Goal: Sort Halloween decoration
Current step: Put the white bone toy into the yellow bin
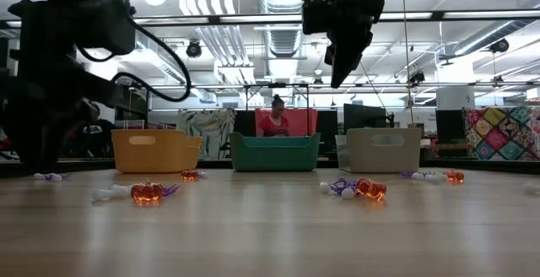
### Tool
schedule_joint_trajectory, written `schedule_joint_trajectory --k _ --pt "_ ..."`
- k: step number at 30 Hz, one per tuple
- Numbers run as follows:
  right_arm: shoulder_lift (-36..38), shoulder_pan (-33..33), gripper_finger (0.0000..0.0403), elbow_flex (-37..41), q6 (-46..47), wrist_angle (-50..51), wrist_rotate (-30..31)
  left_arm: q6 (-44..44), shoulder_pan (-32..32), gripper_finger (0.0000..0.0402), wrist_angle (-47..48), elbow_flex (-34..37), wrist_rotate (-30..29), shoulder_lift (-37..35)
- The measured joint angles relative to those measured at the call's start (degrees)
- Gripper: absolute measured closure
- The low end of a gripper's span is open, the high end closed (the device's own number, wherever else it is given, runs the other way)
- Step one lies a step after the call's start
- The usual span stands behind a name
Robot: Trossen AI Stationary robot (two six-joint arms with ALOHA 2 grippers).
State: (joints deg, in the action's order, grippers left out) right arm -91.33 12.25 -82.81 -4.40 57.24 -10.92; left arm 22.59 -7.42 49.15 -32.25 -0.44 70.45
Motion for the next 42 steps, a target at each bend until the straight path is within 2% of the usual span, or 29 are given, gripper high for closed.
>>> schedule_joint_trajectory --k 4,12,25,42 --pt "0.0 0.0 0.0335 0.0 0.0 -0.2 0.0 2.9 0.1 0.0277 0.0 0.0 -6.1 2.7" --pt "0.0 0.0 0.0335 0.0 -0.1 -0.4 0.0 3.0 -0.2 0.0277 -0.2 -0.2 -5.9 5.9" --pt "0.0 0.0 0.0335 0.0 -1.7 -0.6 0.0 2.3 -0.2 0.0278 -2.2 0.1 -6.2 5.8" --pt "0.0 0.0 0.0335 0.1 -1.8 -0.4 0.0 4.2 -0.2 0.0334 -5.3 0.8 -6.2 5.7"
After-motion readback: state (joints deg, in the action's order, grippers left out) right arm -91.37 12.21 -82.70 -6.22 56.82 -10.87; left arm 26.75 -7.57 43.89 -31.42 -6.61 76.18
